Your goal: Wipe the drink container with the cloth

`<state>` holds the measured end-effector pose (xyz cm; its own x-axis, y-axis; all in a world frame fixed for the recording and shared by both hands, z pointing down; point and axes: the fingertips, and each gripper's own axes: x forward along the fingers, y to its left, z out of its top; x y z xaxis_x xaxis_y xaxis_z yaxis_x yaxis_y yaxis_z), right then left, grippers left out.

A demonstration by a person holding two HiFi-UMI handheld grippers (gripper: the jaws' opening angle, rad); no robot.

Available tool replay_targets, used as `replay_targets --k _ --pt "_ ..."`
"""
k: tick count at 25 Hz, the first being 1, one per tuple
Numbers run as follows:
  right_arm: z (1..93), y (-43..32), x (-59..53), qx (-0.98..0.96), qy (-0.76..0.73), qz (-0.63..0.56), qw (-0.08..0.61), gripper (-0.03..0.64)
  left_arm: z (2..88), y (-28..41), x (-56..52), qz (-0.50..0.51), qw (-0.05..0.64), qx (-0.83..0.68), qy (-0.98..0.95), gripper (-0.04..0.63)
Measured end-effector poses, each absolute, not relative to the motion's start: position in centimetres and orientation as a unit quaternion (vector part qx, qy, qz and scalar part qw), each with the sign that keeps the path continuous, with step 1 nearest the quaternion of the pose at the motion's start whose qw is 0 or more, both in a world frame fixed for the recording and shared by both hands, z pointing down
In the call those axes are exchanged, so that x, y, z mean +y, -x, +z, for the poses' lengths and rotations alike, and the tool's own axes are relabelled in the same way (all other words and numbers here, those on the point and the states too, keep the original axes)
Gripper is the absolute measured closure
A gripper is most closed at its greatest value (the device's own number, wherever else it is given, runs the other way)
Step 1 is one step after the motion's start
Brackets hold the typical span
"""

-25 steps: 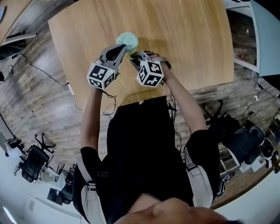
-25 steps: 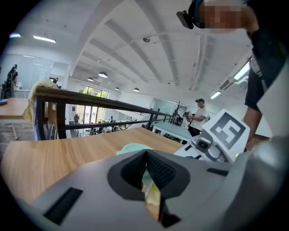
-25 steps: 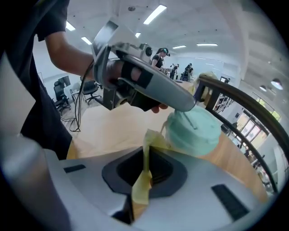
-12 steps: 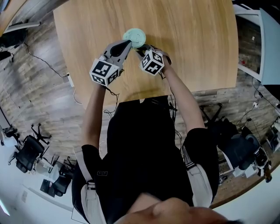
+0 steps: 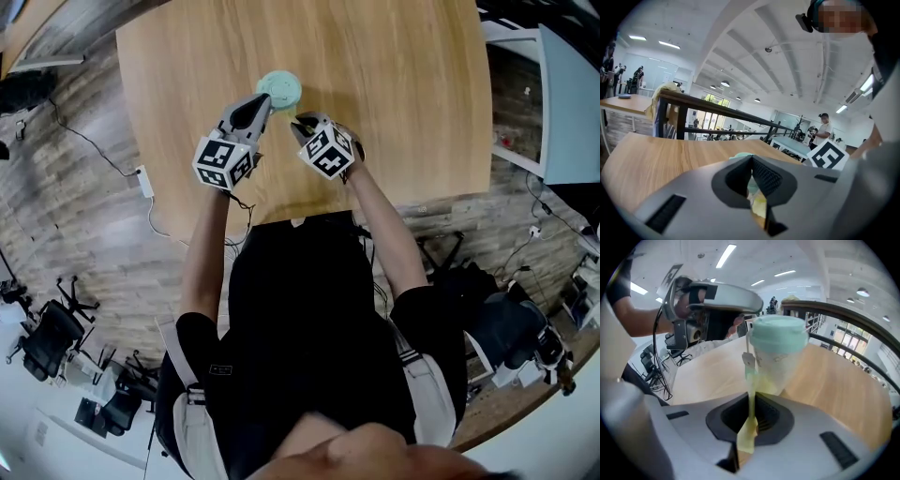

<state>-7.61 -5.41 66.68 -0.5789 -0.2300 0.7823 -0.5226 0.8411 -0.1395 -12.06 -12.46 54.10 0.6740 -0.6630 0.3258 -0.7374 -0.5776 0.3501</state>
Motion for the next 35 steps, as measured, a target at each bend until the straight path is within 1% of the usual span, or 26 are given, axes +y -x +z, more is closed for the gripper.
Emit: replay_targets --k 3,8,12,14,17,21,28,35 --pt "63.7 4.3 -6.2 -0.862 -0.281 0.201 0.371 0.577 52.4 12.5 -12.2 0.064 0.233 -0.427 -0.871 0.574" --pt "54.8 1.1 -9.7 -0.864 -0.391 0.209 0.239 0.577 48.1 13.9 -12.0 0.03 0.201 -0.493 -0.846 0.574" --pt "46.5 -0.1 -10.7 -0.872 -0.443 0.165 0.131 0.577 44.2 14.3 -10.6 0.004 0.165 -0.54 -0.825 0.572" --pt "43.6 -0.8 -10.3 -0.871 -0.461 0.136 0.099 0.577 42.4 13.9 -9.6 -0.002 0.143 -0.553 -0.821 0.574" --pt "41.2 -1.8 -9.2 -0.863 -0.488 0.112 0.065 0.577 40.4 13.5 -7.9 -0.022 0.129 -0.564 -0.816 0.574" --pt "40.7 -2.8 -7.8 -0.854 -0.509 0.1 0.042 0.577 39.2 12.6 -5.6 -0.043 0.103 -0.572 -0.813 0.574" --pt "41.6 -1.8 -6.7 -0.859 -0.5 0.1 0.047 0.577 40.2 12.7 -4.1 -0.042 0.112 -0.57 -0.813 0.574" --pt "41.8 -1.2 -6.4 -0.861 -0.496 0.098 0.045 0.577 40.2 13.3 -4.4 -0.043 0.105 -0.567 -0.816 0.574"
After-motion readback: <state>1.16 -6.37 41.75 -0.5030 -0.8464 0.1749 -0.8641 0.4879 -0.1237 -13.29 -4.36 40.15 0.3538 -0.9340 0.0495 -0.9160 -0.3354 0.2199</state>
